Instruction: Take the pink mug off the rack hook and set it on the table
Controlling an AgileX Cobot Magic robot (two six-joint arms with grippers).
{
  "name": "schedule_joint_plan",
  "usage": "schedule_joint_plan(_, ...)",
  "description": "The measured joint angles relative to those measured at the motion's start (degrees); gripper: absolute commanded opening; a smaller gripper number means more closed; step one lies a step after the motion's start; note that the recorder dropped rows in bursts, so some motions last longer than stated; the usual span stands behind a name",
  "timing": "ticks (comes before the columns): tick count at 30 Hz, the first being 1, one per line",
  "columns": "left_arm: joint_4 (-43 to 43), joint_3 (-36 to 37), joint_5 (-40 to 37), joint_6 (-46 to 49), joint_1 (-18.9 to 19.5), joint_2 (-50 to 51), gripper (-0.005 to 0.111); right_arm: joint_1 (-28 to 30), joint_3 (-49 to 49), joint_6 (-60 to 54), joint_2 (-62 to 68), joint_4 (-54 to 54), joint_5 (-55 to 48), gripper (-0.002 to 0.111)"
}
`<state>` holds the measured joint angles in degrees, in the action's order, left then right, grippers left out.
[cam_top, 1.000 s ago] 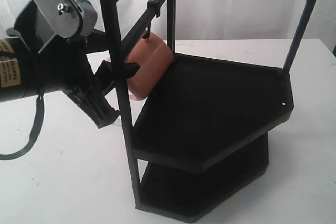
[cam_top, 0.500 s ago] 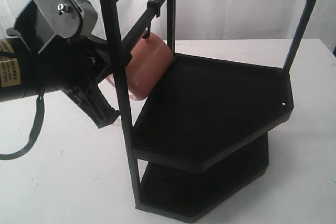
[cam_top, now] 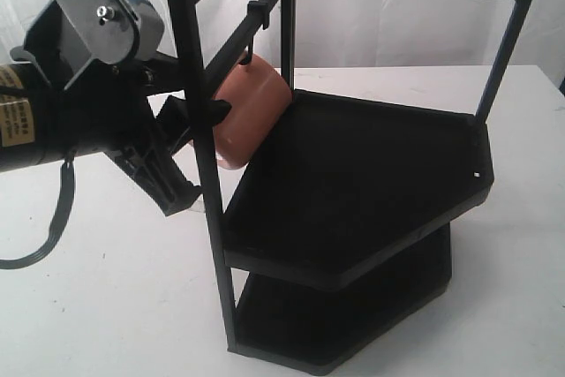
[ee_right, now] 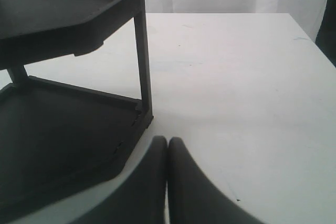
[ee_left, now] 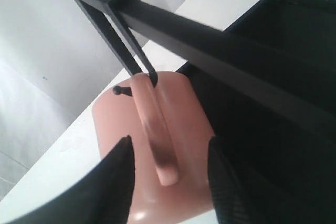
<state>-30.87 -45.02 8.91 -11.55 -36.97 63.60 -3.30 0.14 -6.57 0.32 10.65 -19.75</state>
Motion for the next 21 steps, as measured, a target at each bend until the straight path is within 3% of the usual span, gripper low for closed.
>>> schedule_joint_plan(17, 0.0, 0.0, 0.96, 0.0, 0.0, 4.08, 0.044, 0.0, 0.0, 0.0, 0.0, 0.0, 0.0, 0.0)
schedule_joint_plan(19, 0.0, 0.0, 1.09, 0.0, 0.0, 4.43, 0.037, 0.0, 0.0, 0.0, 0.0, 0.0, 0.0, 0.0)
schedule_joint_plan(21, 0.0, 0.0, 1.21, 0.0, 0.0, 4.43, 0.02, 0.0, 0.0, 0.0, 0.0, 0.0, 0.0, 0.0)
